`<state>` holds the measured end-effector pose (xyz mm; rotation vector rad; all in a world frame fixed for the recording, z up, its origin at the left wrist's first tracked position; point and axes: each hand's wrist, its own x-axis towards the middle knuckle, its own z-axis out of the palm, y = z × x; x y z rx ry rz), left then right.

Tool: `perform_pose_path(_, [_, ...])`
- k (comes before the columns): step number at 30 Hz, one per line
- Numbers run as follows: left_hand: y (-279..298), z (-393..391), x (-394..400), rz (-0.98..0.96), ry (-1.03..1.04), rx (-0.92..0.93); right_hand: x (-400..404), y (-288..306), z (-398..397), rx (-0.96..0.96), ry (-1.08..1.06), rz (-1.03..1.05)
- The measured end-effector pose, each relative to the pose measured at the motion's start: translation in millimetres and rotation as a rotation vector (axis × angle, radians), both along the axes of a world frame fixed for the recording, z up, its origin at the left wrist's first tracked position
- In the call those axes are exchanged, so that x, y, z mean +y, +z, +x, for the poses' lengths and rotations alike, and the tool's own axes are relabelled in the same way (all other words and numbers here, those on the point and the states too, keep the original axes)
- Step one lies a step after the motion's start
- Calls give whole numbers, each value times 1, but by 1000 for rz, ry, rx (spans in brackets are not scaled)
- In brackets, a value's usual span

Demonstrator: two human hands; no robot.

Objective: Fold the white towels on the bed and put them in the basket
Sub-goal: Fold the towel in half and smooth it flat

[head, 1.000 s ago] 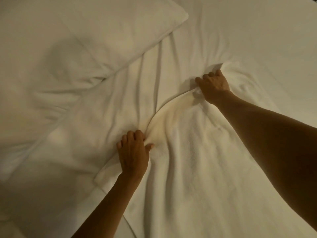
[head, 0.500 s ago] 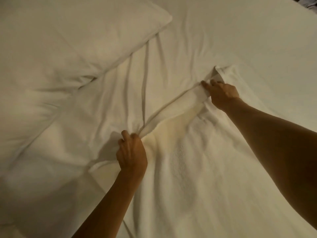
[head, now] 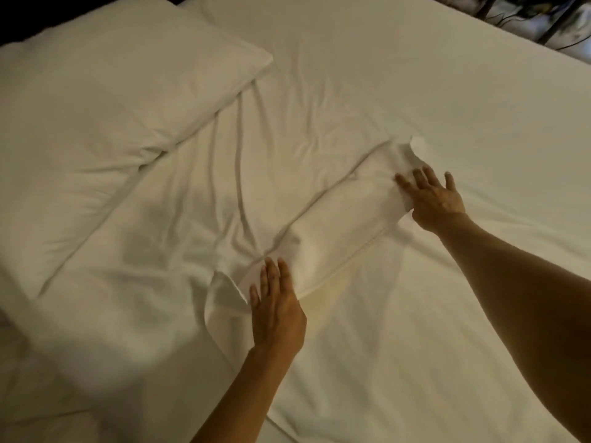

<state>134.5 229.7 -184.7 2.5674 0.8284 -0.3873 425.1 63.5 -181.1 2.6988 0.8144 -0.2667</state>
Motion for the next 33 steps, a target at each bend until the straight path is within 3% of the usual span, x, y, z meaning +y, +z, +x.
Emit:
perform_pose_path(6, [6, -22, -50, -163, -19, 56, -64, 18, -25, 80, -190, 69])
perform_pose_path(14, [4, -23, -112, -15, -93, -189, -123, 23, -43, -21, -180, 50])
perform_pose_path(17, [3, -35, -139, -125, -72, -139, -146, 25, -46, 17, -245, 93])
perform_pose_path(19, [3, -44, -162, -112, -44, -142, -164, 25, -48, 45, -267, 177])
perform_pose_path(23, [4, -64, -224, -177, 18, -116, -193, 23, -60, 124, -385, 585])
perform_pose_path(26, [-1, -67, -272, -51, -34, -184, -220, 26, -59, 118, -409, 713])
perform_pose_path(29, [-2, -65, -313, 99, -96, -211, -260, 36, -56, 56, -292, 683])
perform_pose_path(33, [15, -56, -372, 118, -168, -265, -338, 54, -54, 16, -170, 440])
